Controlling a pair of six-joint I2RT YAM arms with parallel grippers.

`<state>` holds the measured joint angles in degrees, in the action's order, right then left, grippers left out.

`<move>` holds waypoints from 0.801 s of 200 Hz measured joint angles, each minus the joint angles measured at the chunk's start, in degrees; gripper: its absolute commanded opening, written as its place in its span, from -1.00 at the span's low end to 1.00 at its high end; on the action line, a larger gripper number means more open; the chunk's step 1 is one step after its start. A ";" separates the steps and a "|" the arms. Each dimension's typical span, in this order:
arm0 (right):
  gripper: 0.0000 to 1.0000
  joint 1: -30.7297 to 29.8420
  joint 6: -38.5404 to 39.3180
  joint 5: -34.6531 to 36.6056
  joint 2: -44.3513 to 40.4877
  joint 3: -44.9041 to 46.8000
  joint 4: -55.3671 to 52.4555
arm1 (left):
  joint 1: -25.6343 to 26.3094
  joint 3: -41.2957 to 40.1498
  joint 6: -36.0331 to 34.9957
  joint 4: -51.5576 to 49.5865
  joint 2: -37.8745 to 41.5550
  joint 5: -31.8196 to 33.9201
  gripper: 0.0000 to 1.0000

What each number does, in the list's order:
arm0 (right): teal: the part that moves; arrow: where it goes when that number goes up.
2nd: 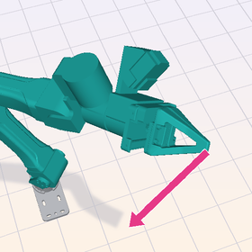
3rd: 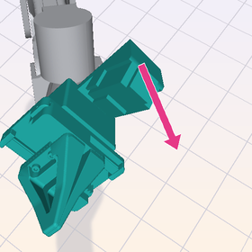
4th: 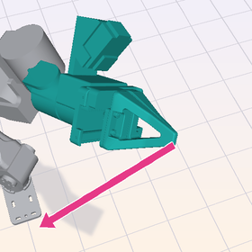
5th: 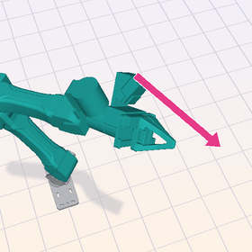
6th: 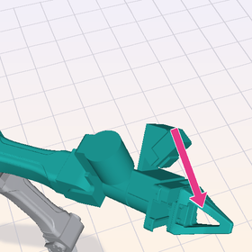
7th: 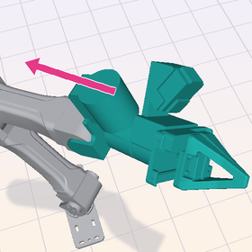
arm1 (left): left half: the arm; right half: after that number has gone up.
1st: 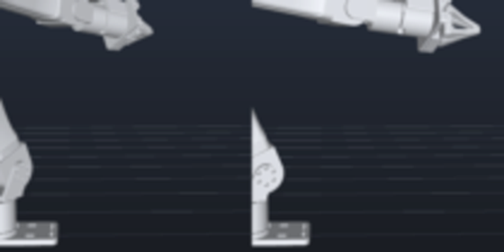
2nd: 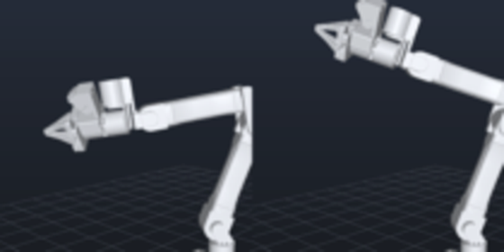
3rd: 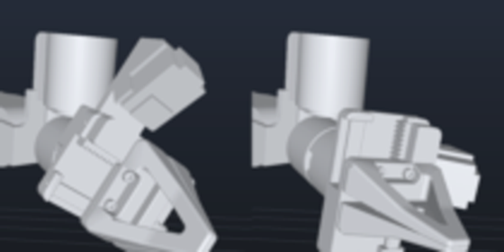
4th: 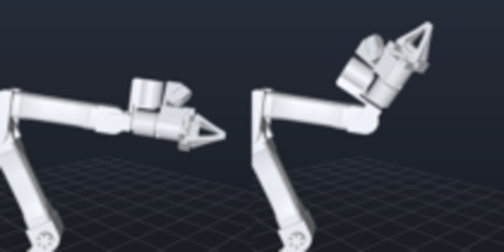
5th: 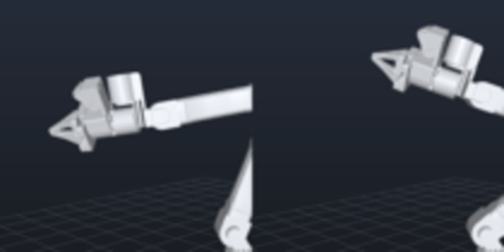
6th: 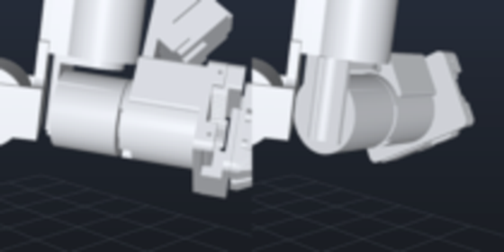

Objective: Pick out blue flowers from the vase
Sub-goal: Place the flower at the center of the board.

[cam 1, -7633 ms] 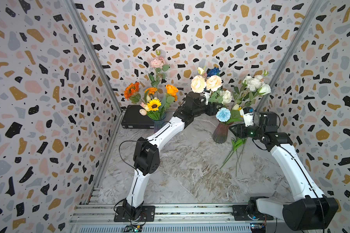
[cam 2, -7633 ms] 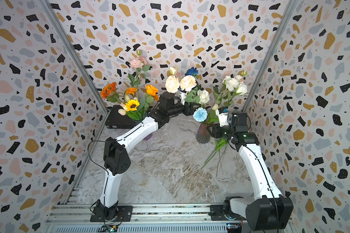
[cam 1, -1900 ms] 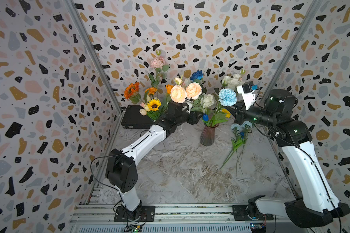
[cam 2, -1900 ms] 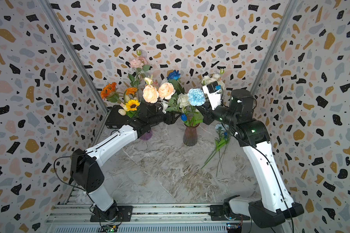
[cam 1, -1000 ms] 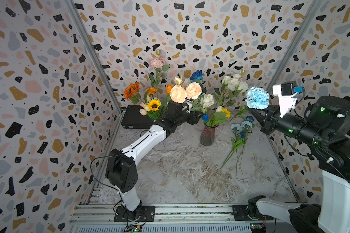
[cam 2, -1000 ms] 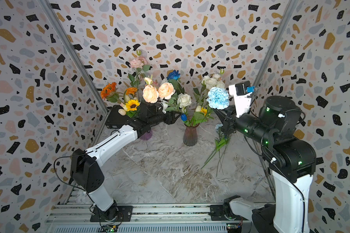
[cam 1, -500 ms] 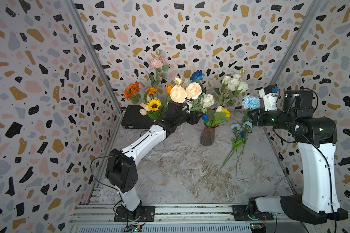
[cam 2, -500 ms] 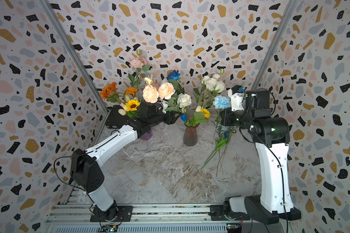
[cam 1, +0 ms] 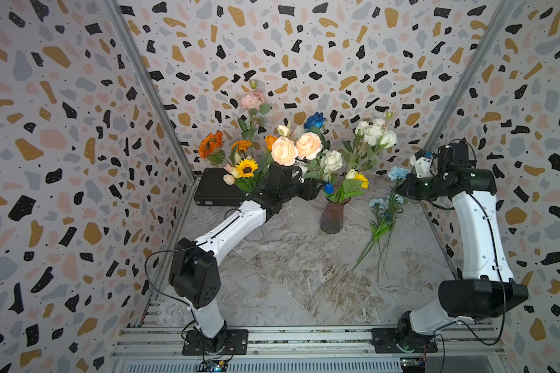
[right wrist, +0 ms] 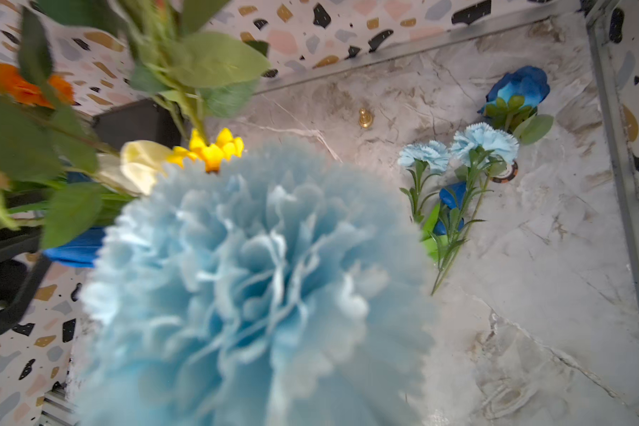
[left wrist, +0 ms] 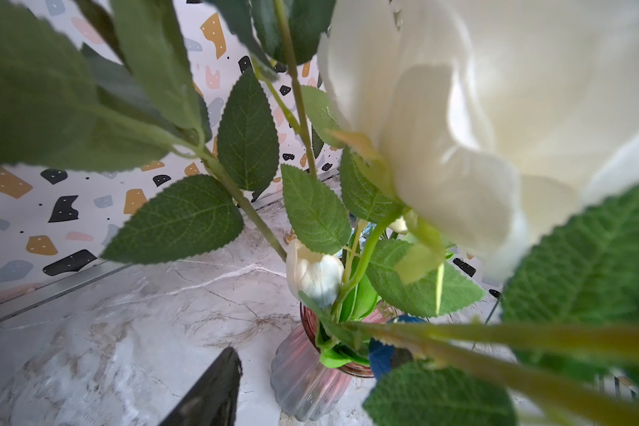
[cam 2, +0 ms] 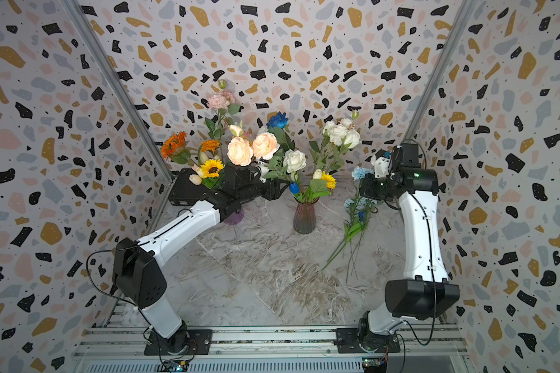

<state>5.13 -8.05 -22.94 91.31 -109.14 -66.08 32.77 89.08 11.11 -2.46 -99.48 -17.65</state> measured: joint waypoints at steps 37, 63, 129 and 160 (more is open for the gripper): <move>-1.00 0.17 1.92 0.26 8.57 -0.24 -0.02 | -0.20 -0.31 0.00 0.04 0.04 0.00 0.27; -1.00 0.35 2.73 0.22 14.60 -2.12 0.00 | -0.37 -0.33 0.00 0.13 0.04 -0.02 0.27; -1.00 0.39 2.89 0.04 28.83 -9.38 0.20 | -0.59 -0.33 0.11 0.46 0.04 -0.11 0.27; -1.00 0.39 2.47 0.26 32.83 -9.46 0.33 | -0.66 -0.33 0.24 0.63 0.04 -0.35 0.27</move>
<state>5.52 -5.58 -22.68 124.14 -118.61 -65.76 32.12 88.75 11.35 -1.83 -99.44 -18.00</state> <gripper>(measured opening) 0.044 0.635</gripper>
